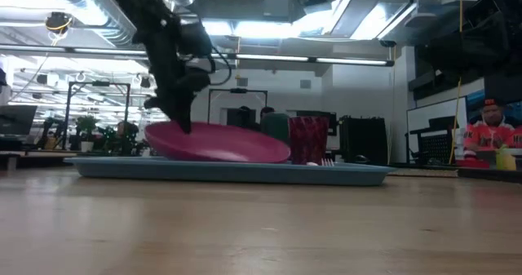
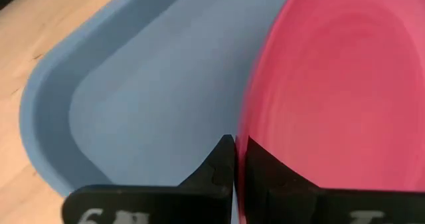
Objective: Pick and place plate/cup/fork/spoon on tray
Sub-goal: Put the red plate on the blue tray, then return to Home Position
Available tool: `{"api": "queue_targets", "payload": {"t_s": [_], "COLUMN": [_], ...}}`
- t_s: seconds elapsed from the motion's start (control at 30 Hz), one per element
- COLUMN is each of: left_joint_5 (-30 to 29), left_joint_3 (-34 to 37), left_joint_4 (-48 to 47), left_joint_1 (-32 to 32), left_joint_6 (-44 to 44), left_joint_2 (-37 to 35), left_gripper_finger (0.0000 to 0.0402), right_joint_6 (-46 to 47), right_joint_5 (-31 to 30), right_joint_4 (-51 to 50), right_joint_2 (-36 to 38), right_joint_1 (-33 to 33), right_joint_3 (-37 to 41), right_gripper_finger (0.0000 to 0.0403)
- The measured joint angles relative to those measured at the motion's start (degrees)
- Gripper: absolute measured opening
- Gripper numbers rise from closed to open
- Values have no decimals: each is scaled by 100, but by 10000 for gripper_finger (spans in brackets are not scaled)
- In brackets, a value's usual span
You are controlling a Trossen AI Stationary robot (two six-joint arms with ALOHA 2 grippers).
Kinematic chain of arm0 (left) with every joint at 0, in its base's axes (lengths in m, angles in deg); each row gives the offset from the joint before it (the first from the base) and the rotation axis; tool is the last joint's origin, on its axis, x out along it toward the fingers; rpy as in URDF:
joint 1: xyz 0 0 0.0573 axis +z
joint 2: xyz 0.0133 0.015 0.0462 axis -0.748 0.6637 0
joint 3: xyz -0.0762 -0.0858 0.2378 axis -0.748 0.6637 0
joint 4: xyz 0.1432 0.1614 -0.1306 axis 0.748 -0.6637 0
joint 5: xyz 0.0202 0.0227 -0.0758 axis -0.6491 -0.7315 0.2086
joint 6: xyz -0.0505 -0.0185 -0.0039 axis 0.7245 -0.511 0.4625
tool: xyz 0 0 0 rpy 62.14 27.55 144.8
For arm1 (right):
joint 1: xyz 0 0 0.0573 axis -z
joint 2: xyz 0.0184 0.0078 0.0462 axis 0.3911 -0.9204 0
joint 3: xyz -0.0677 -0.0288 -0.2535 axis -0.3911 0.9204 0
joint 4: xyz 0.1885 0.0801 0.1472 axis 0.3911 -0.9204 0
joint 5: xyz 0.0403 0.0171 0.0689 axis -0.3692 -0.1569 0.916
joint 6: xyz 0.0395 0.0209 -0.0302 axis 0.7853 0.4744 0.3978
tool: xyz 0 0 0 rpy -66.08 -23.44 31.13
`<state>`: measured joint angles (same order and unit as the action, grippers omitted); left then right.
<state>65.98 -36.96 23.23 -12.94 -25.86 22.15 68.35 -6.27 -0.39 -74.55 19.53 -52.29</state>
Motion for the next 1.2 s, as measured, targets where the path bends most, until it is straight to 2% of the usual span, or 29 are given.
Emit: {"api": "queue_targets", "payload": {"t_s": [0.2, 0.87, 1.13, 1.2], "left_joint_5": [-15, -27, 132, 285], "left_joint_3": [0, -12, -534, -593], "left_joint_4": [203, 173, -785, -1245], "left_joint_1": [26, -4, -194, -381], "left_joint_6": [-153, -280, -448, -800], "left_joint_2": [356, 361, -26, -285], "left_gripper_finger": [9, 126, 128, 127], "right_joint_6": [0, 1, 0, 1], "right_joint_5": [0, -2, -2, -2], "right_joint_4": [-1, 0, -1, -1], "right_joint_2": [0, 0, 0, 0], "right_joint_1": [-1, 0, 1, 0], "right_joint_3": [0, 0, 0, 0], "right_gripper_finger": [124, 124, 124, 124]}}
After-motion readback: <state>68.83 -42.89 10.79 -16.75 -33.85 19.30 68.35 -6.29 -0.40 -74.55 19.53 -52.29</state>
